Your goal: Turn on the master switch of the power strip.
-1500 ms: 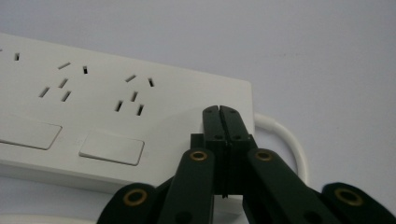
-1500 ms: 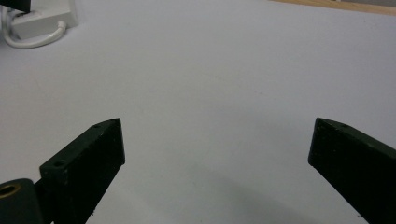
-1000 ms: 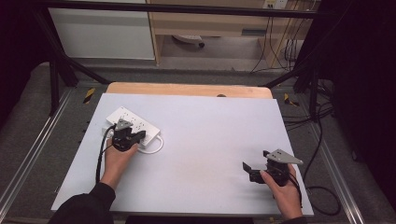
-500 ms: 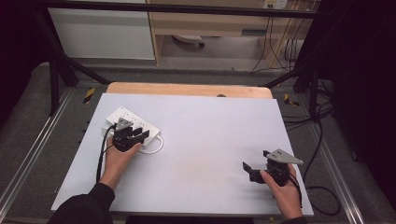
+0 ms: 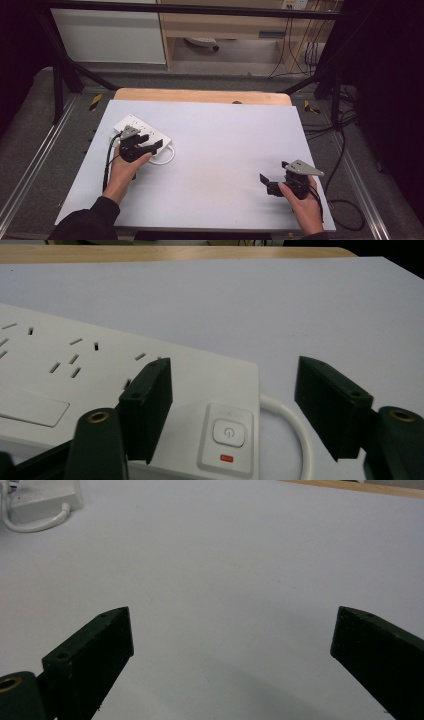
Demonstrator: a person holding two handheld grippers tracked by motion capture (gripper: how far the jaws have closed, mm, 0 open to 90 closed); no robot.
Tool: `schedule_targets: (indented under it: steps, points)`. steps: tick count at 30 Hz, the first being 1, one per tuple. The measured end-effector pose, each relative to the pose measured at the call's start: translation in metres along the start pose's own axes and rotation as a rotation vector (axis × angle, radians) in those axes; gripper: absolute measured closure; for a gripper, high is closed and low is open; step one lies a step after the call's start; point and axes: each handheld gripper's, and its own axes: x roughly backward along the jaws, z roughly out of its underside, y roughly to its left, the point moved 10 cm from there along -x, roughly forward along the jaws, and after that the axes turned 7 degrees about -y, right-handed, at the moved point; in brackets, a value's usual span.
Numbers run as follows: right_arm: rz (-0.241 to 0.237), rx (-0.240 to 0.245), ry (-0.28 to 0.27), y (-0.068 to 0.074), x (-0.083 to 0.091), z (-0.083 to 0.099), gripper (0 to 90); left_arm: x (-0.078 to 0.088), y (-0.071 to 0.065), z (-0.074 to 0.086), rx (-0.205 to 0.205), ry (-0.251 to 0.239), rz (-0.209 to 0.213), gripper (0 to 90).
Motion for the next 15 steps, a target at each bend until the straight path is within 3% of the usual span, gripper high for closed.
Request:
schedule_targets:
  steps: [9, 15]
  points:
    - [0.001, 0.001, 0.000, -0.0001, 0.0000, 0.0001, 3.9, -0.0018, -0.0012, 0.0004, 0.000, 0.005, -0.003, 10.5]
    - [0.000, -0.001, 0.002, -0.0002, -0.0003, 0.0005, 3.9, -0.0012, -0.0007, 0.0001, 0.009, 0.005, -0.006, 9.7]
